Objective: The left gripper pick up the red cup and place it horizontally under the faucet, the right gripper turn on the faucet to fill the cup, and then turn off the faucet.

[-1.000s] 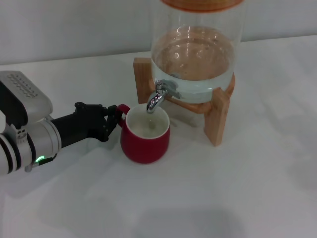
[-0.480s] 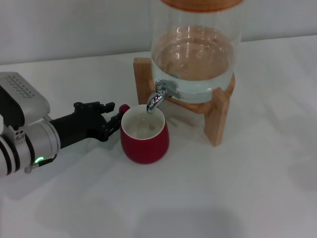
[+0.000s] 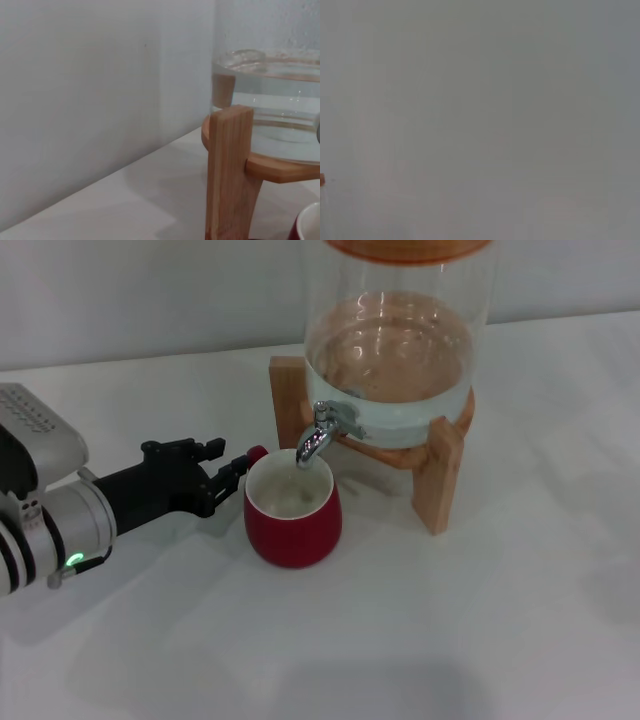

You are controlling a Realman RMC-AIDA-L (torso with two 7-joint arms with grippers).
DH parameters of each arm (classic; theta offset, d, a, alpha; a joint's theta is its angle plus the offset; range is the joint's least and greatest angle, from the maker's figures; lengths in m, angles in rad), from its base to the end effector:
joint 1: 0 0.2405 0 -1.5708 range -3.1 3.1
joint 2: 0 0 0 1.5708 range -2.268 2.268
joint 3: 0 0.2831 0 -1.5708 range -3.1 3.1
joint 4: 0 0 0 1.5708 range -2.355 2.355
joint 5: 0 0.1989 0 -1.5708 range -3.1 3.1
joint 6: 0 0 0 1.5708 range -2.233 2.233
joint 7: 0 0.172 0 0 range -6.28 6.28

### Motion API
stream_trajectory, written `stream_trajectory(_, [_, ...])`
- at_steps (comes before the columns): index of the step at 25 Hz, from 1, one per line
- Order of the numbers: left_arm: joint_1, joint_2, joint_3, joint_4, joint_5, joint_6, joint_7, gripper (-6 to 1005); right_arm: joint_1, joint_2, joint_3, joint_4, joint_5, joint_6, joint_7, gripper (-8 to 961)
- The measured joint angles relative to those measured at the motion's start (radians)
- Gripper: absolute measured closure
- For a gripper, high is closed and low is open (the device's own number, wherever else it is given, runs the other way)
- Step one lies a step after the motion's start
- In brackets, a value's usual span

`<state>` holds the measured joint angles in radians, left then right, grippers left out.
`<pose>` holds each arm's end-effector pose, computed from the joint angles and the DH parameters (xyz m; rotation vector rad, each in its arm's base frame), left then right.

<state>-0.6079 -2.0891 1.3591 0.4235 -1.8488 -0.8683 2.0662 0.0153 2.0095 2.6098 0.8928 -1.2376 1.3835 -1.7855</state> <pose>-0.2517 0.3983 -0.1104 -2.5011 -0.4950 -0.4882 0.3888 0.2524 0.1711 -1.6231 0.6557 0.8888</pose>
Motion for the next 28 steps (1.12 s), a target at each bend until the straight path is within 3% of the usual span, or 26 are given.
stream_trajectory(6, [0.010, 0.001, 0.000, 0.002, 0.002, -0.010, 0.000, 597, 0.000, 0.000, 0.010, 0.000, 0.002, 0.003, 0.000, 231])
stream_trajectory(9, [0.047, 0.002, -0.001, 0.043, -0.002, -0.013, -0.003, 591, 0.000, 0.000, 0.010, -0.001, 0.003, 0.004, 0.001, 231])
stream_trajectory(13, [0.193, 0.002, -0.001, 0.221, -0.010, -0.013, -0.056, 583, -0.006, -0.001, 0.010, -0.001, 0.006, 0.005, 0.006, 231])
stream_trajectory(20, [0.420, 0.007, -0.008, 0.432, -0.200, -0.041, -0.099, 570, -0.012, -0.002, 0.010, -0.001, 0.012, 0.006, 0.008, 231])
stream_trajectory(24, [0.475, 0.008, -0.036, 0.443, -0.258, -0.155, -0.079, 562, -0.011, -0.002, 0.010, 0.000, 0.012, 0.007, 0.009, 231])
stream_trajectory(28, [0.494, 0.007, -0.074, 0.421, -0.311, -0.241, -0.063, 376, -0.006, -0.002, 0.010, 0.000, 0.012, 0.007, 0.009, 231])
